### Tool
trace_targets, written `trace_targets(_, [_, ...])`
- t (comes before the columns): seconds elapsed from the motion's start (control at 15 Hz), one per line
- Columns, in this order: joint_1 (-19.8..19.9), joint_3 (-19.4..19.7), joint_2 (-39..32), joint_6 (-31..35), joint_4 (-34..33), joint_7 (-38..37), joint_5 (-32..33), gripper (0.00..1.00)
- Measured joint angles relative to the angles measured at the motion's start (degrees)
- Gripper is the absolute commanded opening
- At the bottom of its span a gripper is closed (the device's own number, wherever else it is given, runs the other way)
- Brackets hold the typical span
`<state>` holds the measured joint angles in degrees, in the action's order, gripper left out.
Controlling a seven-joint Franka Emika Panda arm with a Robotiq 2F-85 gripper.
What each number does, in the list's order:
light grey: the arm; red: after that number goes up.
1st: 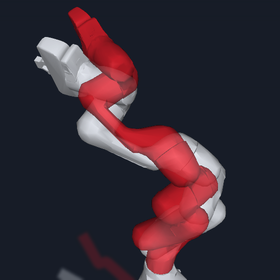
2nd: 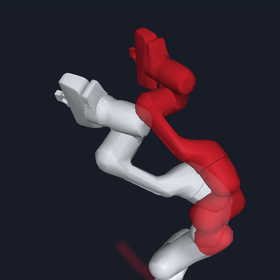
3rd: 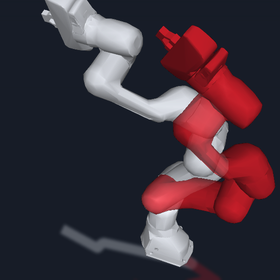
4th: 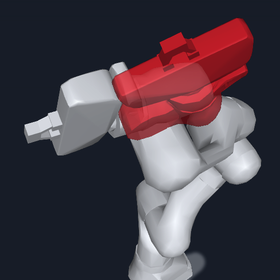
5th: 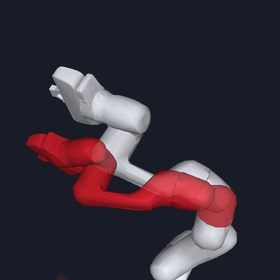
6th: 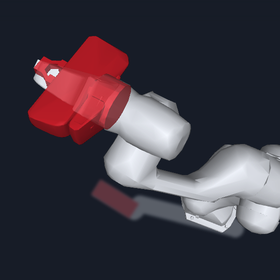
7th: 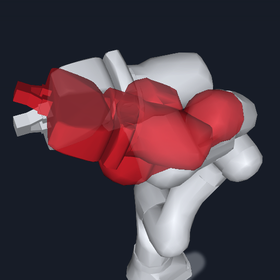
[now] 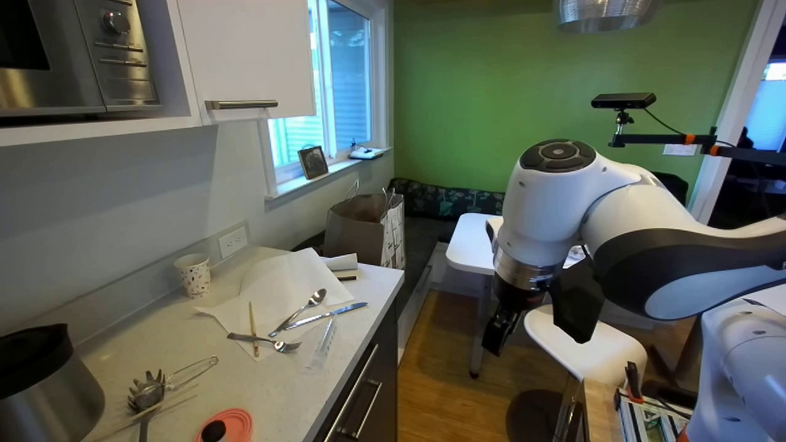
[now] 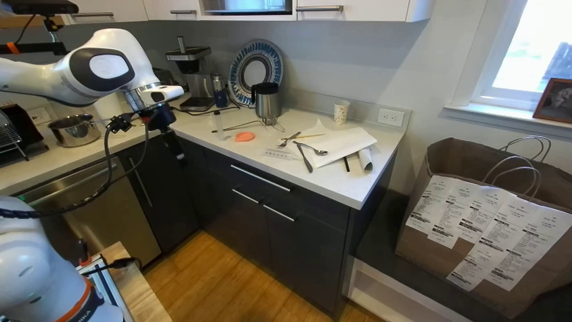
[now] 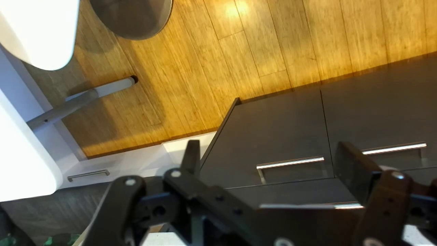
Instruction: Close the opened cabinet drawer
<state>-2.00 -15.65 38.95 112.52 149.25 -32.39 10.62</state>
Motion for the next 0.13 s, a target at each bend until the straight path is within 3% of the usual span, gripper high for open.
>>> trace_targets(0.13, [0.0,0.0,0.0,0.0,0.0,0.0,0.0,1.0])
